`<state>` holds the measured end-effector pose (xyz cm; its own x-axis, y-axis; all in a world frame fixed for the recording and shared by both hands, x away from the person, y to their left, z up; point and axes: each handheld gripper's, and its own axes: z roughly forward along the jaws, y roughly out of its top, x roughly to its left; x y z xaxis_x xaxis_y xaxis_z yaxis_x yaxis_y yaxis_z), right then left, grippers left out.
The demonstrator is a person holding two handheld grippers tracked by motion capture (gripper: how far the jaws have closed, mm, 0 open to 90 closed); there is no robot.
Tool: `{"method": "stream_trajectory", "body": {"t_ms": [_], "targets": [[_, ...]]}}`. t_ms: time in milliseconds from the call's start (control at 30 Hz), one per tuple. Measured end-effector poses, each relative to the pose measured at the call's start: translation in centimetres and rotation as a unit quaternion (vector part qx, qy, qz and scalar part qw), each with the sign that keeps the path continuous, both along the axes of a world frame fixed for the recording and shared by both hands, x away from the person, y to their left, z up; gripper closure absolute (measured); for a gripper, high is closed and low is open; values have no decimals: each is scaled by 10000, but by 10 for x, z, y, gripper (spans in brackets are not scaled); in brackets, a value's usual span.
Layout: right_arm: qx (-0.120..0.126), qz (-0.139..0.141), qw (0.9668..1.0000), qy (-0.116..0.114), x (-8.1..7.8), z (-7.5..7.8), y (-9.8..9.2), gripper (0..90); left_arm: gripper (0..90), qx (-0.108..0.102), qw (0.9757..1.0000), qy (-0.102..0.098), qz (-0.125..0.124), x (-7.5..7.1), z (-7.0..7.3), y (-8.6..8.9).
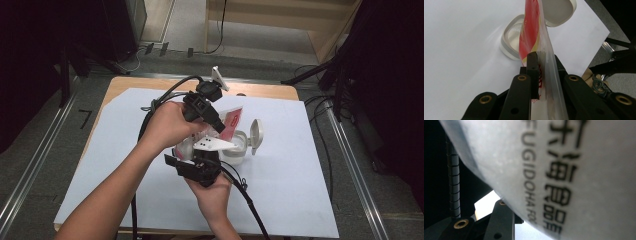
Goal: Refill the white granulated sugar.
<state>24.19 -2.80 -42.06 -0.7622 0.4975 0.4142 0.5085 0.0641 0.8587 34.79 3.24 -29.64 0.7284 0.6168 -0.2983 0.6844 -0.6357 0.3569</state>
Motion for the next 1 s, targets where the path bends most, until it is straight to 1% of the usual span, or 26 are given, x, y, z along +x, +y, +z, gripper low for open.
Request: {"method": "stream_trajectory", "body": {"t_ms": [367,500,533,600,700,800,833,867,1000], "targets": [[29,-11,10000,-22,-1,-1,0,650,823,-20,10000,-6,18,-1,0,-1],[52,2,10000,4,-1,0,-1,650,826,40,10000,31,9,1,1,-4],[74,3,10000,5,0,1,-1,650,826,91,9999,37,-19,2,2,-4],[125,5,9999,25,1,2,-2,650,829,119,9999,41,-6,3,3,-7],[166,-33,9999,32,1,4,-4,650,830,107,9999,49,-31,4,5,-10],[147,-65,9999,16,2,6,-7,650,829,82,9999,52,-50,5,6,-12],[147,-65,9999,16,2,6,-7,650,829,97,9999,90,-65,5,7,-13],[153,-59,9999,35,2,6,-8,649,829,95,9999,66,-41,5,6,-14],[131,-65,9999,42,2,5,-10,649,830,91,9999,93,-95,6,5,-15]]}}
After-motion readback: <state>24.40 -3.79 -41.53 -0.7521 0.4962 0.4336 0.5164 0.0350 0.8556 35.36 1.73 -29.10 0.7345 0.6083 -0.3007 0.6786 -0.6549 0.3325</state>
